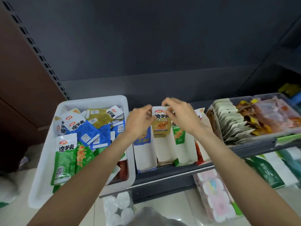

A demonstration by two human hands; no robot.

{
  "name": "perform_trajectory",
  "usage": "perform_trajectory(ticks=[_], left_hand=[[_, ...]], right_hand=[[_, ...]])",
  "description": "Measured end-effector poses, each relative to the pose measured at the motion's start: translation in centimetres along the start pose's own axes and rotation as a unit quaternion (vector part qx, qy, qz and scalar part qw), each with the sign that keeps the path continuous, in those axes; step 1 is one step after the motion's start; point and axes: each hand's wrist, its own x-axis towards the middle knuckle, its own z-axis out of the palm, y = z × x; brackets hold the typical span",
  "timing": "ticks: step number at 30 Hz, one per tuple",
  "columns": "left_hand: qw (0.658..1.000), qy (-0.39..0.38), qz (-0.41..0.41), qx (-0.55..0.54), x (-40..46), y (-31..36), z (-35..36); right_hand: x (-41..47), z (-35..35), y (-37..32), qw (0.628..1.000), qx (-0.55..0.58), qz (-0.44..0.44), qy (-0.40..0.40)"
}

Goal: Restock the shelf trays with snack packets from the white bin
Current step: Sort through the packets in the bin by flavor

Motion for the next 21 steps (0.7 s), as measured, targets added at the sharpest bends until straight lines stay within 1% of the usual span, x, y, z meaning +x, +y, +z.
perform_trajectory(ticks=[3, 7, 8, 10, 12, 13, 14, 16, 17, 18, 19, 21], left_hand=[[0.999, 0.005, 0.017, 0.029, 0.4, -0.3, -0.1], [0.999, -0.008, 0.022, 0.039, 0.3, -0.8, 0.2], [0.999, -0.002, 0.025, 0.038, 0.1, -1.0, 0.1], [0.998, 0.019, 0.038, 0.036, -0.2, -1.4, -0.3], [0.996, 0.063, 0.051, 0.030, -0.8, -2.0, -1.5], [0.992, 0.102, 0.066, 0.035, -1.4, -2.4, -2.5], [0.982, 0.154, 0.094, 0.050, -2.1, -3.1, -3.4], [0.949, 0.252, 0.163, 0.093, -4.0, -5.2, -5.1], [0.941, 0.268, 0.174, 0.114, -5.1, -6.6, -5.8], [0.942, 0.261, 0.164, 0.136, -6.2, -8.2, -6.5], [0.949, 0.234, 0.135, 0.161, -7.3, -9.8, -7.2], [0.963, 0.166, 0.043, 0.210, -8.9, -12.6, -8.2]], right_hand=[[0.5, 0.8, 0.3, 0.999, -0.049, -0.017, -0.005], [0.9, 2.9, 1.1, 0.991, -0.115, -0.020, -0.059], [0.9, 3.5, 1.3, 0.991, -0.124, -0.018, -0.055], [0.8, 4.2, 1.4, 0.994, -0.108, 0.006, -0.006], [0.5, 4.2, 0.9, 0.995, -0.079, 0.036, 0.039], [0.3, 4.0, 0.2, 0.995, -0.064, 0.043, 0.061], [0.2, 3.8, -0.8, 0.995, -0.042, 0.042, 0.084], [0.0, 3.4, -3.6, 0.994, 0.016, 0.010, 0.108], [0.1, 3.5, -5.3, 0.994, 0.044, -0.016, 0.096], [0.3, 3.9, -6.9, 0.995, 0.066, -0.040, 0.064], [0.5, 4.7, -8.5, 0.994, 0.085, -0.059, 0.020], [1.5, 6.6, -11.3, 0.988, 0.118, -0.072, -0.064]])
